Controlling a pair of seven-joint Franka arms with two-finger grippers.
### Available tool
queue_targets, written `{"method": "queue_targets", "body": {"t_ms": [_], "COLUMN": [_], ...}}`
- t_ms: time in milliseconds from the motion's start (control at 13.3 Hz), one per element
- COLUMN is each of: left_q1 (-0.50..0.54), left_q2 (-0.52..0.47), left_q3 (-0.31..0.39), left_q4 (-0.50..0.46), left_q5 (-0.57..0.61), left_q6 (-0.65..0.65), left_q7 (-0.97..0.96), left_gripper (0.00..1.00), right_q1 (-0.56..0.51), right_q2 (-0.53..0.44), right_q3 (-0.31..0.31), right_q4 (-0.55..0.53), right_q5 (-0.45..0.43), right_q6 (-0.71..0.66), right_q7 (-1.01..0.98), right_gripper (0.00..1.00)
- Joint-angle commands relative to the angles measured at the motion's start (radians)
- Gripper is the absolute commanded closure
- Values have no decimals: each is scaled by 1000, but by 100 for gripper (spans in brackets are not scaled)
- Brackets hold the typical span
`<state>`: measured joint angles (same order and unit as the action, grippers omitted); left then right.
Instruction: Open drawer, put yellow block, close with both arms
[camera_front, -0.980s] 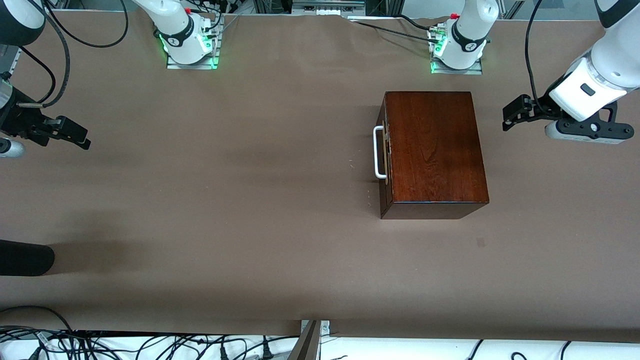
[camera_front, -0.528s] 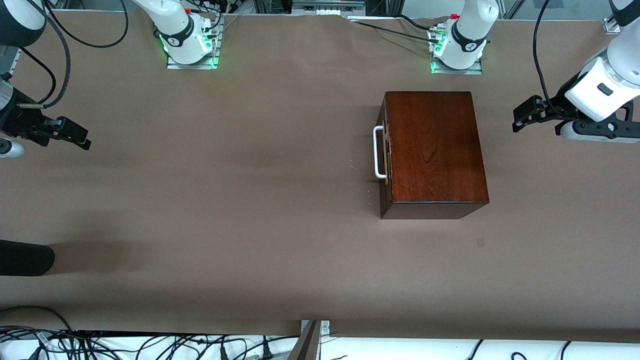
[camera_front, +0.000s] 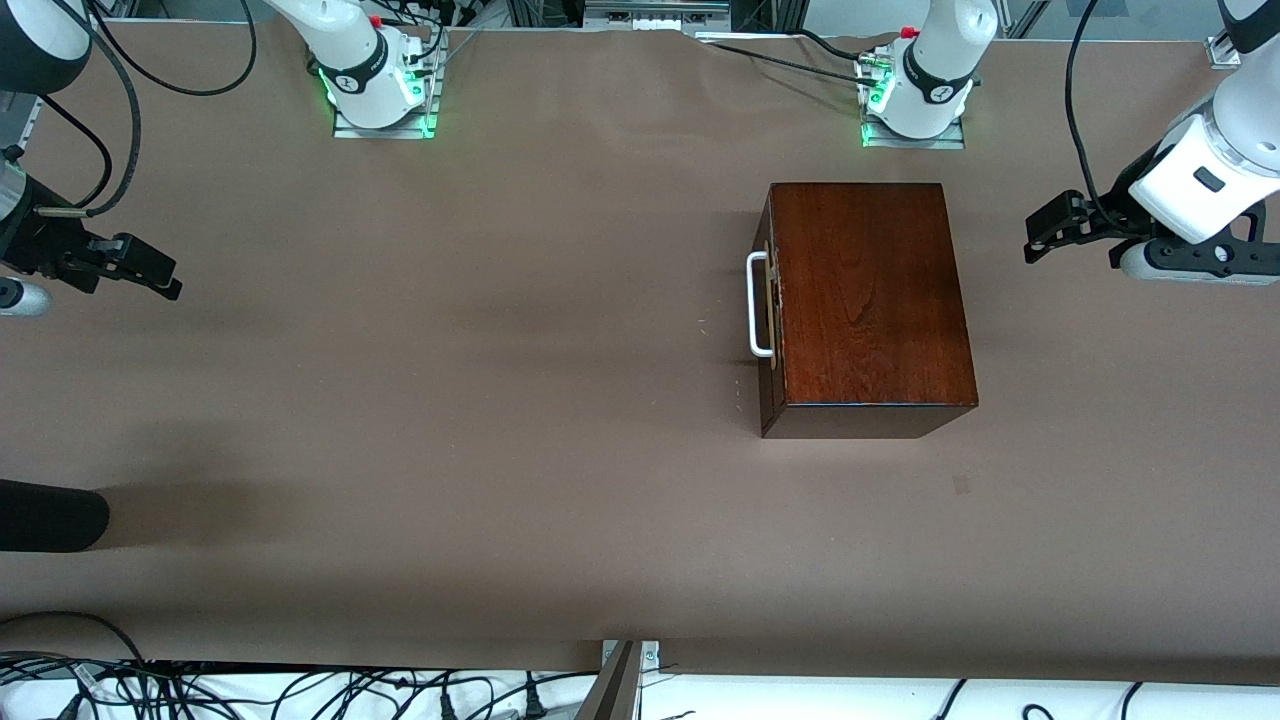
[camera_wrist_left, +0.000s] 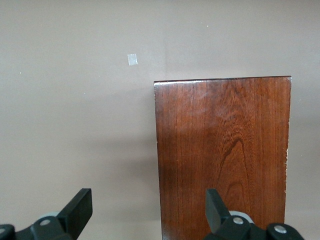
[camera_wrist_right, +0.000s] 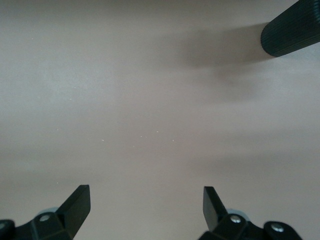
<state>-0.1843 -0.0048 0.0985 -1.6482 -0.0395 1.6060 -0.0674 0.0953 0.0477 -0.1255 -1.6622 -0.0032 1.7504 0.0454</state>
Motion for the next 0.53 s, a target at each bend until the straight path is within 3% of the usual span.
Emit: {"method": "queue_targets", "body": {"t_ms": [0,453], "left_q1": [12,26], "left_q2": [-9,-6], "left_q3": [-2,-5], "left_q4": [8,13], "left_q5": [-14,-16], "left_q6": [-17,-8], "left_q7": [-3,1], "left_gripper": [0,0], "right_q1": [-3,-3], "right_q2": [-2,0], "right_q3": [0,0], "right_q4": [5,4], "right_q5": [5,6], "right_q6": [-3,-3], "right_q7": [-1,4], "right_gripper": [0,0]}}
